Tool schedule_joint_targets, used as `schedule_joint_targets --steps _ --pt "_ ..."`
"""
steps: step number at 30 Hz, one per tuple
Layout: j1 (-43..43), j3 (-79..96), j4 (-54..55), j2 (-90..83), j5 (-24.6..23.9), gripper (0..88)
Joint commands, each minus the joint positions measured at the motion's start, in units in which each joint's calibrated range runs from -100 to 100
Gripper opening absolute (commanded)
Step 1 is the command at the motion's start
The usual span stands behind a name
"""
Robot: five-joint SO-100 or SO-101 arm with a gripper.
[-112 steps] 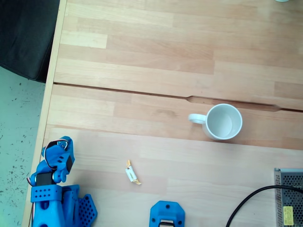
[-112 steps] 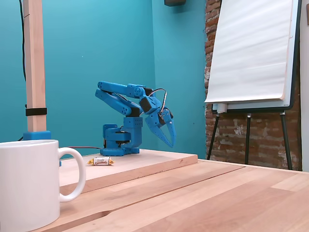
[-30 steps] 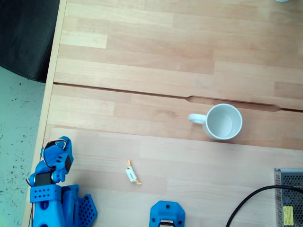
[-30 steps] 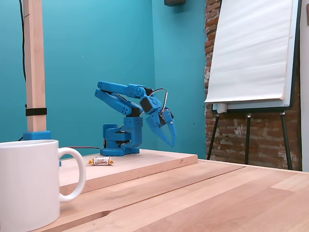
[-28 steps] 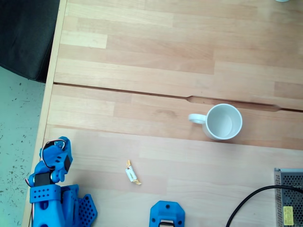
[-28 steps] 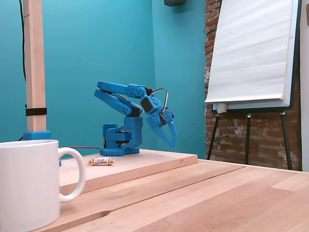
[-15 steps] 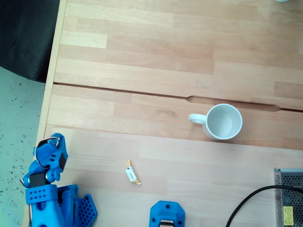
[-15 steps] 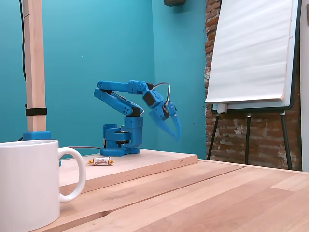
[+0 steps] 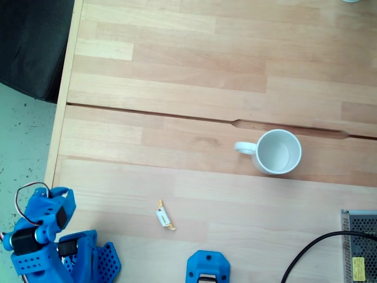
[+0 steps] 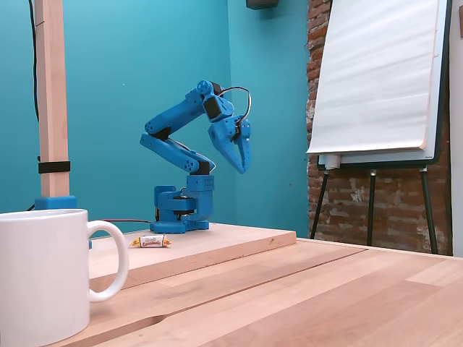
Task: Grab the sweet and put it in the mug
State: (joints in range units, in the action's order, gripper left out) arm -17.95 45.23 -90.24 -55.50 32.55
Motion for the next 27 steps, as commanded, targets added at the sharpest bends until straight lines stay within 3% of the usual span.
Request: schedule_joint_targets --steps 1,9,15,27 --pt "6.40 -3.30 -3.07 -0.36 6.20 0.0" --pt "24.92 -2.68 -4.28 3.00 17.68 0.3" --pt "36.90 -3.75 -3.88 10.92 27.84 11.0" --pt "57.96 -6.60 -3.72 16.60 55.29 15.1"
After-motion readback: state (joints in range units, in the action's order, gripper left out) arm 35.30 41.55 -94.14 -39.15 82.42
